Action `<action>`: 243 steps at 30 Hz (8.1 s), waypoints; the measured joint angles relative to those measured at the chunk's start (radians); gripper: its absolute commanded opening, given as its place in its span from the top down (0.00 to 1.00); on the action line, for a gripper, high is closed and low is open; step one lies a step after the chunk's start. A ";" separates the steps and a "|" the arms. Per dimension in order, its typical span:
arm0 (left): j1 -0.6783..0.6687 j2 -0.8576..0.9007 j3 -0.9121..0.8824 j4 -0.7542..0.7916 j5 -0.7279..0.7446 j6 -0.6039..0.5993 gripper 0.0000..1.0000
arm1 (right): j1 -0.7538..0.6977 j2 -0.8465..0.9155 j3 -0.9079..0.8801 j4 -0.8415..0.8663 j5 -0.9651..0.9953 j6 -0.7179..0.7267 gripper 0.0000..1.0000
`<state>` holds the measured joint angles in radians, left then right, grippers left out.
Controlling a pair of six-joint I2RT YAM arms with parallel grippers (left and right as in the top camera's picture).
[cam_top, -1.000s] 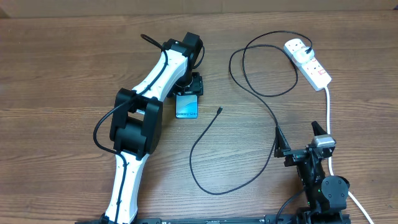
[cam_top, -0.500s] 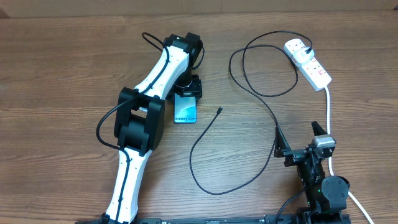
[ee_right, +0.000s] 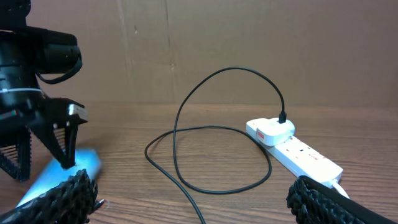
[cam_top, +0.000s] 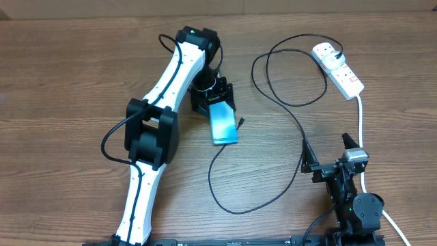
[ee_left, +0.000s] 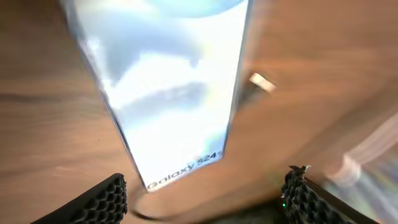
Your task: Plug charger to phone and switch on socket
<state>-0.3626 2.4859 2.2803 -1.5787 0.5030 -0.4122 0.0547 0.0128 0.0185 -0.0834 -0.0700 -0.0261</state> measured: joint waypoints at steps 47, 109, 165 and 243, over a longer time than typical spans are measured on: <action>-0.146 0.000 -0.105 0.190 -0.452 -0.405 0.00 | 0.000 0.000 0.000 0.000 0.000 0.000 0.00; -0.161 -0.025 -0.209 0.268 -0.338 -0.404 0.25 | 0.000 0.000 0.000 0.001 0.000 0.000 0.00; 0.014 -0.012 -0.035 0.021 0.012 -0.117 0.34 | 0.000 0.000 0.000 0.001 0.000 0.000 0.00; 0.181 -0.011 -0.034 -0.046 1.017 0.016 0.34 | 0.664 1.062 0.975 -0.645 0.342 0.402 0.00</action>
<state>-0.1814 2.4744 2.2459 -1.6245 1.5196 -0.3958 0.7185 1.0744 0.9939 -0.7284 0.2722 0.3763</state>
